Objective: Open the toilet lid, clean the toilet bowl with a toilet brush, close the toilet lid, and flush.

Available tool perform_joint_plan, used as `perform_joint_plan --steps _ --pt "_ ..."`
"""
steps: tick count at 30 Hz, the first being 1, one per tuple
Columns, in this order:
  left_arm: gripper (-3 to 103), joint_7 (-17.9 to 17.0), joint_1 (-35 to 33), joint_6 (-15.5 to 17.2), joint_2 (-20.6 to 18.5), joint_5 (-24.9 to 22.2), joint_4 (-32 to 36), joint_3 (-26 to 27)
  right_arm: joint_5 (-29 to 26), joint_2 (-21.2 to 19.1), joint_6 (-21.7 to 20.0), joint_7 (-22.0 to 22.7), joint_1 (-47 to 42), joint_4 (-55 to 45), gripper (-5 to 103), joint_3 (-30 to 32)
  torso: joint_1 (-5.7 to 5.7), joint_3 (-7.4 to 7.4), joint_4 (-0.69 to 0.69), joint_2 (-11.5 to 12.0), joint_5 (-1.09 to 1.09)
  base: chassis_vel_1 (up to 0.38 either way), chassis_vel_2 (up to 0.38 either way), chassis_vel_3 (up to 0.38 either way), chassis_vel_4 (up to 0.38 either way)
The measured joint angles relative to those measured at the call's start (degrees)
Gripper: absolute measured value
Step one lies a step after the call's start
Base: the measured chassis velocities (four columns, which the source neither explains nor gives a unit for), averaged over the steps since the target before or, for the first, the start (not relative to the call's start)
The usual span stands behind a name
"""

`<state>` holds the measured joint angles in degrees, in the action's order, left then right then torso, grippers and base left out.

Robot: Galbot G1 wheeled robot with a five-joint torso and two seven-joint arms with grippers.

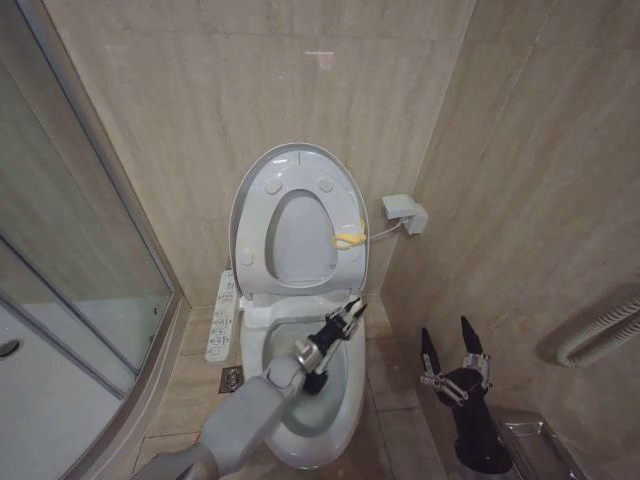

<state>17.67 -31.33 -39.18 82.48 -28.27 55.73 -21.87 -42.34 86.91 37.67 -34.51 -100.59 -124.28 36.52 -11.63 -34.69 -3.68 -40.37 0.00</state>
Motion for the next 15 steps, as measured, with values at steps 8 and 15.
perform_joint_plan --steps 8,15 --pt "23 0.42 0.68 -0.38 0.96 0.16 -3.73 0.43 0.58 0.15 0.38 -1.82 -0.01 0.59 100 -0.42 0.00 -0.01 0.05 0.00 0.01 0.000 0.000 0.000 0.000" --pt "23 -0.42 1.18 0.01 2.23 -0.28 -0.67 0.83 0.64 0.43 0.54 -2.35 0.40 1.32 100 -0.60 0.00 0.00 -0.03 0.00 -0.01 0.000 0.000 0.000 0.000"
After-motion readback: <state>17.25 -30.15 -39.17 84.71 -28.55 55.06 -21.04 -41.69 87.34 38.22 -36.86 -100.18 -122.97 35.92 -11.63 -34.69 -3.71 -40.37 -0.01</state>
